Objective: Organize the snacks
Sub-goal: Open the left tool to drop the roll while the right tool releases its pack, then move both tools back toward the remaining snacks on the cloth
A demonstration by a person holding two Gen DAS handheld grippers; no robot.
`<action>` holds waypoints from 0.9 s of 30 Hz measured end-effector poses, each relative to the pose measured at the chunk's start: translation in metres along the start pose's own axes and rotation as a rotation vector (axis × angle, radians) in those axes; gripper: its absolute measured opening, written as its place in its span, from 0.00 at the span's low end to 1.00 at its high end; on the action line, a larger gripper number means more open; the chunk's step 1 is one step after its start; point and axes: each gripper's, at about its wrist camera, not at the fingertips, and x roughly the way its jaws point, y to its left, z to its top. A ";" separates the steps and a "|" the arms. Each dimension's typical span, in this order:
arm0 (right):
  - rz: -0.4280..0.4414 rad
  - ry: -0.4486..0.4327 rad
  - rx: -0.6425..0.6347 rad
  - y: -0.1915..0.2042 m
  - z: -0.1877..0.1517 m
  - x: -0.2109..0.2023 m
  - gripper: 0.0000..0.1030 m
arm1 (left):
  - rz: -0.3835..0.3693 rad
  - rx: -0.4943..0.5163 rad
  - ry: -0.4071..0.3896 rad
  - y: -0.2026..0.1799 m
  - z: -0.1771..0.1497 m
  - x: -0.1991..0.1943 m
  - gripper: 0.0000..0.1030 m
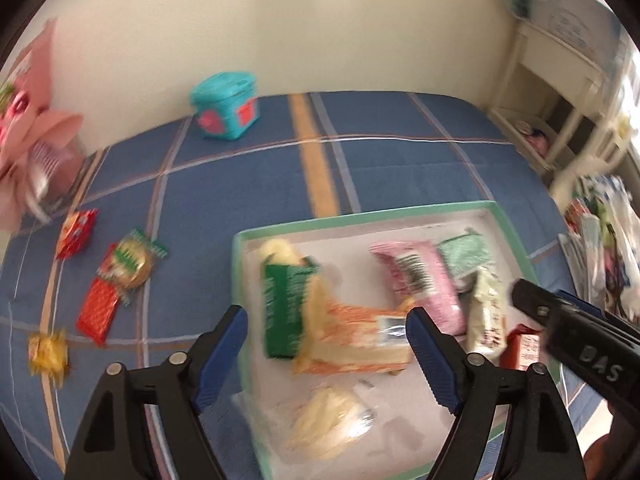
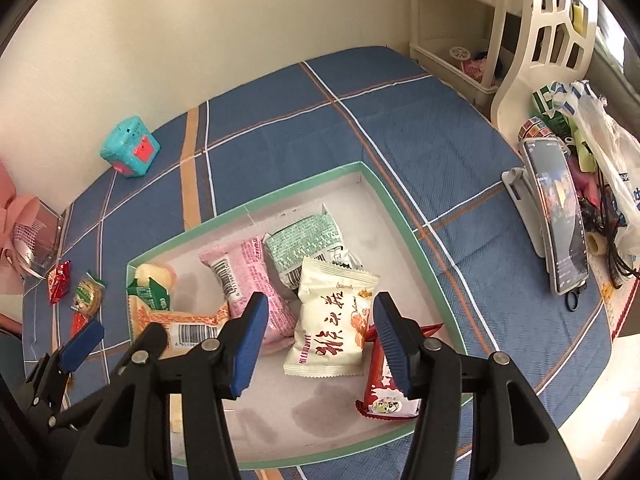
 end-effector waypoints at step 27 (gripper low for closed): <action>0.011 0.041 -0.166 0.062 -0.020 0.011 0.70 | 0.132 -0.343 0.013 0.143 -0.012 -0.021 0.82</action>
